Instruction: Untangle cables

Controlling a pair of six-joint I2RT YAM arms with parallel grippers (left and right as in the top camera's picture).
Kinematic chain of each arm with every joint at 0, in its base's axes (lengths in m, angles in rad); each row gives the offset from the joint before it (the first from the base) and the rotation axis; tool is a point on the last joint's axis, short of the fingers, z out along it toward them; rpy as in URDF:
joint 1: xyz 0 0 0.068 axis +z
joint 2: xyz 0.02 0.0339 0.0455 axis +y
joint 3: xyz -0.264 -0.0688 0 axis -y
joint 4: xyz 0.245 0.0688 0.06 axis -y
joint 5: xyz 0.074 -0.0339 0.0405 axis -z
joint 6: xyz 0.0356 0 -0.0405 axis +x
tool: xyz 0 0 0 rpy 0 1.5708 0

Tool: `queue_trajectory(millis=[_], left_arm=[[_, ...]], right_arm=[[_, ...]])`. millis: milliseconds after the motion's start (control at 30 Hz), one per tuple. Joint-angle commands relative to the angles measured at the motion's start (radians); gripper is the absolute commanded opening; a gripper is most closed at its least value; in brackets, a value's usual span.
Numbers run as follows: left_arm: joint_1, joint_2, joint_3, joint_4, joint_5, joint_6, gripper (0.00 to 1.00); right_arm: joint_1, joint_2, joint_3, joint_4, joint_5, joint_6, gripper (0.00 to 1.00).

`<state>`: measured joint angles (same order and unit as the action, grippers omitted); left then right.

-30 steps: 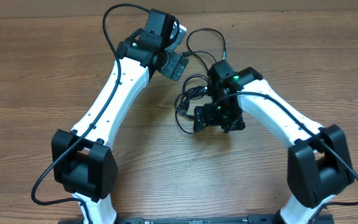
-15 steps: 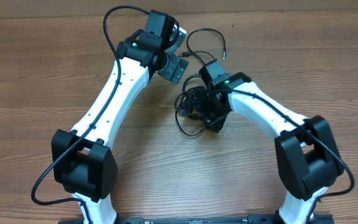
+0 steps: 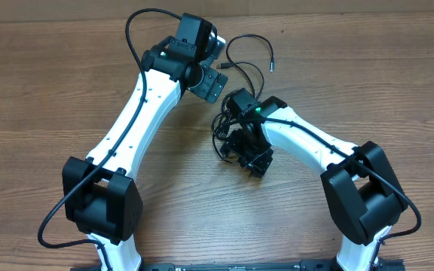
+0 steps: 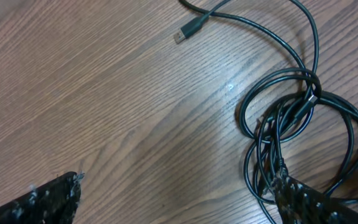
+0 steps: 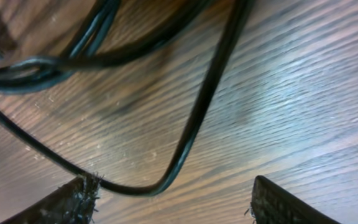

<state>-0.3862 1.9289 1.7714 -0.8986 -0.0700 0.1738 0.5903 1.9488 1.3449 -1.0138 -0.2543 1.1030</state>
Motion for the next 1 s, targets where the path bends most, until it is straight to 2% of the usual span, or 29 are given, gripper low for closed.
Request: queue_trajectory(millis=[0, 100, 167, 200, 267, 300, 333, 467, 600, 733, 967], left_arm=[[0.000, -0.029, 0.012, -0.008, 0.016, -0.013, 0.99], [0.000, -0.029, 0.012, -0.011, 0.015, -0.003, 1.00], [0.000, -0.029, 0.012, -0.011, 0.015, -0.001, 0.99], [0.000, -0.029, 0.012, -0.011, 0.015, -0.001, 1.00], [0.000, -0.029, 0.012, -0.011, 0.015, -0.001, 1.00], [0.000, -0.029, 0.012, -0.011, 0.016, 0.002, 1.00], [0.000, -0.029, 0.012, -0.011, 0.016, 0.004, 0.99], [0.000, -0.029, 0.012, -0.018, 0.016, 0.005, 1.00], [0.000, -0.029, 0.012, -0.034, 0.016, 0.022, 1.00], [0.001, -0.030, 0.013, -0.025, 0.010, 0.073, 1.00], [0.023, -0.031, 0.117, -0.005, 0.028, 0.073, 1.00]], right_arm=[[-0.002, -0.002, -0.018, 0.007, 0.069, 0.031, 0.70], [-0.002, -0.002, -0.038, 0.024, 0.080, 0.050, 0.70], [-0.002, -0.002, -0.063, 0.068, 0.073, 0.057, 0.61], [-0.002, -0.002, -0.072, 0.089, 0.067, 0.057, 0.54], [-0.002, -0.002, -0.079, 0.108, 0.063, 0.057, 0.33], [-0.002, -0.002, -0.079, 0.120, 0.063, 0.056, 0.11], [-0.002, -0.002, -0.079, 0.129, 0.063, 0.056, 0.04], [-0.007, -0.002, -0.070, 0.187, 0.063, -0.026, 0.04], [-0.046, -0.016, 0.024, 0.186, 0.063, -0.201, 0.04], [-0.117, -0.069, 0.157, 0.127, 0.071, -0.317, 0.04], [-0.214, -0.175, 0.368, -0.016, 0.099, -0.528, 0.04]])
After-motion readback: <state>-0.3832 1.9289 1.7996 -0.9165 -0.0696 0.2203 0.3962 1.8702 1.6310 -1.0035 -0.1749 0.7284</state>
